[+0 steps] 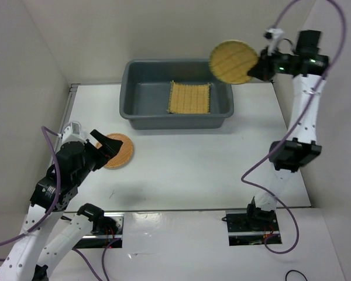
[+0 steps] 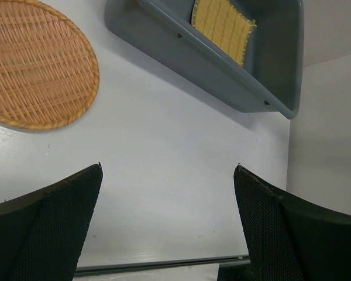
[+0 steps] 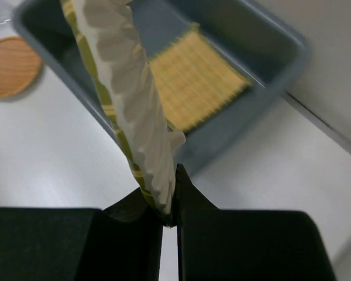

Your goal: Place the mixed dishes into the plastic bin

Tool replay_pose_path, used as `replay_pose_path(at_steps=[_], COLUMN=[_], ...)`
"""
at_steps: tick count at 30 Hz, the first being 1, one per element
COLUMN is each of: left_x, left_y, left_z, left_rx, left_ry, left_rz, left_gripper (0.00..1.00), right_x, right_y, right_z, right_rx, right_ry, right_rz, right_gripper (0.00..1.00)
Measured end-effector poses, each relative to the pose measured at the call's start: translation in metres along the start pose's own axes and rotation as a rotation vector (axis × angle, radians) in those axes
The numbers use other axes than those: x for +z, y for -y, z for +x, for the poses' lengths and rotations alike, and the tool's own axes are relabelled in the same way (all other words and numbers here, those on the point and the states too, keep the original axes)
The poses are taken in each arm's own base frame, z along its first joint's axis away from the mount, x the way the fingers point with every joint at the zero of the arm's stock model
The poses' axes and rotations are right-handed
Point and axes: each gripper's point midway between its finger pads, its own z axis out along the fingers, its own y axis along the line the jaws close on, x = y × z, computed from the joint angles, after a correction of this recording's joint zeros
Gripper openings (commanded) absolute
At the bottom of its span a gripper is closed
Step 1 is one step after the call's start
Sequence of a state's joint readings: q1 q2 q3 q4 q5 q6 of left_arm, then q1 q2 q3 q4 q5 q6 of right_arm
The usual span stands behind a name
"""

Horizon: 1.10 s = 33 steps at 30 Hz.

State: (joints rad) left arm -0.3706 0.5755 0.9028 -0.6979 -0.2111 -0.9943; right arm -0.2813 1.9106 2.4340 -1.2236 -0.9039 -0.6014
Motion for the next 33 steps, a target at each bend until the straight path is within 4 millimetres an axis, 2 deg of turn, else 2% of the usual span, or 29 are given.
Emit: replay_pose_path(at_steps=[2,4,7,9,13,15,18,22,25,30,31,33], left_x=[-0.004,-0.01,-0.022,-0.029,-0.041,-0.045,-0.043,-0.033,-0.028,-0.028,-0.028,-0.03], left_y=[-0.001,0.0,0.003,0.002,-0.002,-0.004,-0.003,-0.001,0.001,0.003,0.003,0.004], left_z=[0.0,-0.002,-0.005,-0.006,-0.005,-0.005,-0.003,0.002,0.005,0.008,0.008,0.008], left_rx=[-0.001,-0.005,-0.015,-0.022,-0.049,-0.054,-0.051,-0.044,-0.044,-0.064,-0.067,-0.071], left_ry=[0.004,0.015,0.037,0.045,0.054,0.058,0.047,0.009,-0.012,-0.025,-0.026,-0.025], left_rz=[0.006,0.021,0.062,0.076,0.088,0.092,0.092,0.074,0.068,0.073,0.075,0.08], left_gripper=[0.99,0.99,0.99,0.99,0.99,0.99,0.99,0.99,0.99,0.99,0.99,0.99], right_x=[0.05,0.099,0.159,0.192,0.24,0.255,0.275,0.289,0.296,0.306,0.307,0.309], right_y=[-0.024,-0.051,-0.07,-0.074,-0.077,-0.072,-0.058,-0.049,-0.045,-0.039,-0.039,-0.039], right_z=[-0.008,0.001,0.035,0.063,0.122,0.141,0.158,0.176,0.185,0.187,0.186,0.188], right_rx=[-0.028,-0.025,0.013,0.034,0.078,0.085,0.074,0.087,0.11,0.148,0.154,0.17], right_ry=[-0.011,-0.047,-0.143,-0.212,-0.346,-0.382,-0.39,-0.407,-0.414,-0.392,-0.387,-0.386], right_rz=[-0.11,-0.221,-0.308,-0.33,-0.347,-0.339,-0.311,-0.294,-0.284,-0.261,-0.258,-0.254], right_gripper=[0.0,0.0,0.0,0.0,0.0,0.0,0.0,0.0,0.0,0.0,0.02,0.15])
